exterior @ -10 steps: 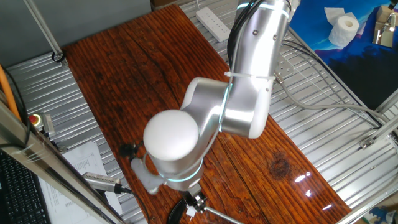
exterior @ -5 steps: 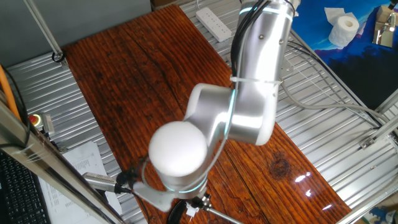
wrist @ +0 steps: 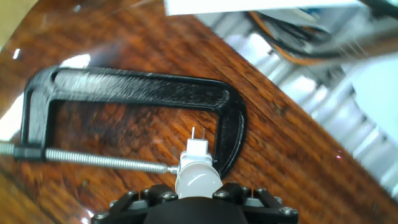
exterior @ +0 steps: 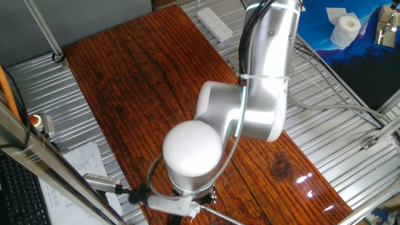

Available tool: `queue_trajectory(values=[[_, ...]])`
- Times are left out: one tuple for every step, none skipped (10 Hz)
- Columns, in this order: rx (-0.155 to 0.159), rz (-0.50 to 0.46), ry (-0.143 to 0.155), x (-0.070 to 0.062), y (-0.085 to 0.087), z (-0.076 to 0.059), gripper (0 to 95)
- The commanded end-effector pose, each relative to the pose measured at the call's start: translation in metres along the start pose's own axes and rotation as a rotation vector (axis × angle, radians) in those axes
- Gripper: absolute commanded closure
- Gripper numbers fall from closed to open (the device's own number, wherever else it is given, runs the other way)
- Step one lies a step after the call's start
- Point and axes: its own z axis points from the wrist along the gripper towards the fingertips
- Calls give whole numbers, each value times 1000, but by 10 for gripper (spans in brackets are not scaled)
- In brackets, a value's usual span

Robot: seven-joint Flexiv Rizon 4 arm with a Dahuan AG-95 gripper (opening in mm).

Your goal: Install the light bulb by rotating it

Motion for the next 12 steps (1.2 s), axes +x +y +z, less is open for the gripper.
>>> queue_trajectory(values=[[12, -241, -5, -1, -2, 6, 380], [-8, -236, -25, -1, -4, 9, 380], [-20, -217, -44, -1, -4, 9, 380], [-19, -204, -38, -2, -3, 9, 380], [-21, -186, -39, -2, -3, 9, 380], [-21, -170, -40, -2, -3, 9, 380], [-19, -161, -40, -2, -3, 9, 380], [-17, -171, -41, -3, -3, 8, 380], [-16, -178, -32, -5, -2, 6, 570], [-14, -190, -28, -6, -2, 6, 570], [-9, -200, -24, -6, -2, 6, 570], [-6, -210, -23, -6, -2, 6, 570]])
